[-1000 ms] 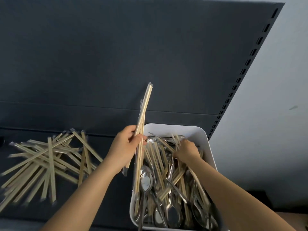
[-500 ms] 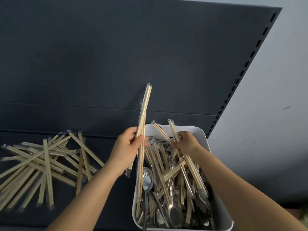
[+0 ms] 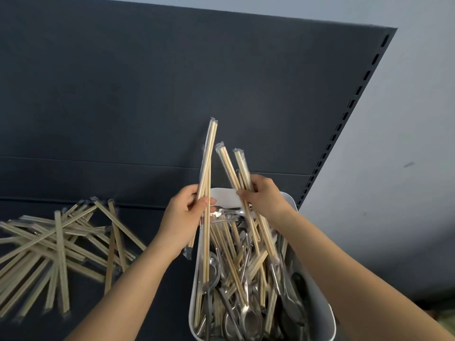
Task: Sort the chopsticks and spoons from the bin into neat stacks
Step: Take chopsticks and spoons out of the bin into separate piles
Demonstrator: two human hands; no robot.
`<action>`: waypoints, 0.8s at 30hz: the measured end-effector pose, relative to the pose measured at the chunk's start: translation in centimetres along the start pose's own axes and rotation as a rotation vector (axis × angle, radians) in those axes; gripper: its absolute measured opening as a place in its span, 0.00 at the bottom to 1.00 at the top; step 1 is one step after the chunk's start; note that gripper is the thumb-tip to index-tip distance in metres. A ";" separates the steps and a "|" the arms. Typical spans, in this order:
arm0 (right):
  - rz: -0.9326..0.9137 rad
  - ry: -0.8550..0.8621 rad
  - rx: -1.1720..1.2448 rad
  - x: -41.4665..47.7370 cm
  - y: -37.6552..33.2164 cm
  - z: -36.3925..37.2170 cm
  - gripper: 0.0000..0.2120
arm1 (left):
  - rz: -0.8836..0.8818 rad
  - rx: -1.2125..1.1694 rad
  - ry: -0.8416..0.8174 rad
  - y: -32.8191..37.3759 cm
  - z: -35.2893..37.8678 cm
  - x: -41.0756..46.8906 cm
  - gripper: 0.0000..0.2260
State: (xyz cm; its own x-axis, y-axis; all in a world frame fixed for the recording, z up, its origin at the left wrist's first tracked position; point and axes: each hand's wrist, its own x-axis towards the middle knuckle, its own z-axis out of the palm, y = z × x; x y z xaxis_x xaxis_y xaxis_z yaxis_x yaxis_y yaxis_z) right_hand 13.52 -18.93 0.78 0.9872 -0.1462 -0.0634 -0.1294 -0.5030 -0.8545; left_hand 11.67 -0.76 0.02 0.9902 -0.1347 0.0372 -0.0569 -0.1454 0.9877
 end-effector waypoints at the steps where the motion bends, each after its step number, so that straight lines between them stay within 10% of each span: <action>1: -0.012 0.015 0.024 0.0 -0.4 -0.2 0.06 | 0.008 -0.010 0.006 0.2 0.1 0.0 0.09; 12: -0.147 0.113 0.344 -0.1 -3.5 -2.7 0.03 | 0.071 -0.034 0.148 2.9 -1.1 -0.9 0.10; 24: -0.338 -0.174 0.596 -0.9 -10.8 1.5 0.07 | -0.090 0.084 0.517 0.8 -11.8 -7.2 0.09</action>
State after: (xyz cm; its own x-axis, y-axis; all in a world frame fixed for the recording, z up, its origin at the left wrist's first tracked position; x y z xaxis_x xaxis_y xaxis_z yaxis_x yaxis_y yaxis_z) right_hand 14.12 -12.11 9.34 0.9714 0.0986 0.2160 0.2105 0.0627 -0.9756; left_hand 5.99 11.66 2.32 0.9242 0.3794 0.0440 0.0417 -0.2149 0.9757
